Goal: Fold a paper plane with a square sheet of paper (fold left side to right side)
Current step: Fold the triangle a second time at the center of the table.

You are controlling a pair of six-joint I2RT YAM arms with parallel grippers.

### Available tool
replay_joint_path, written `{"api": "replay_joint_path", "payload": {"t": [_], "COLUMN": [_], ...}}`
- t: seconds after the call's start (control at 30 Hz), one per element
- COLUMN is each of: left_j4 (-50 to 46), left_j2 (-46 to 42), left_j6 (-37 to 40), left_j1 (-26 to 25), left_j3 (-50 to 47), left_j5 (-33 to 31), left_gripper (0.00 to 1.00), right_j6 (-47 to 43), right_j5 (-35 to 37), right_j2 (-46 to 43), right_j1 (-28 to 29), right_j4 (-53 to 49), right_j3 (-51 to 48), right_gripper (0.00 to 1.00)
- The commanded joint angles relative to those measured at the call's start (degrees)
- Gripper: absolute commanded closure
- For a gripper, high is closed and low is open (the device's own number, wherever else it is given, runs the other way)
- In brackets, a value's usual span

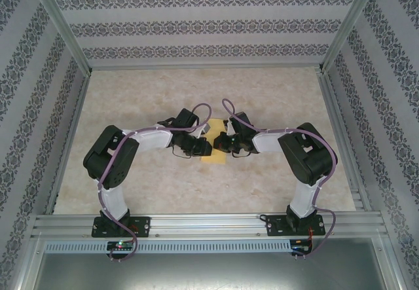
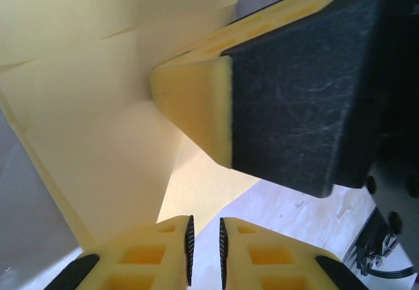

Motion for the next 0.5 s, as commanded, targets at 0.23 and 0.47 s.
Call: {"api": "replay_joint_path", "payload": {"t": [0.23, 0.47], "left_j4": [0.9, 0.2], "left_j2": [0.7, 0.6], "left_j6": [-0.3, 0.1], "left_j1": [0.6, 0.7], "left_j3": [-3.0, -3.5], "left_j5": [-1.2, -2.9], "left_gripper": [0.8, 0.8], "right_j6": [-2.2, -2.4], "right_j5": [2.4, 2.4], "right_j2": [0.1, -0.1], "right_j1": [-0.3, -0.5], "right_j4": [-7.8, -8.0], "right_j3": [-2.0, -2.1], "right_gripper": [1.0, 1.0]}}
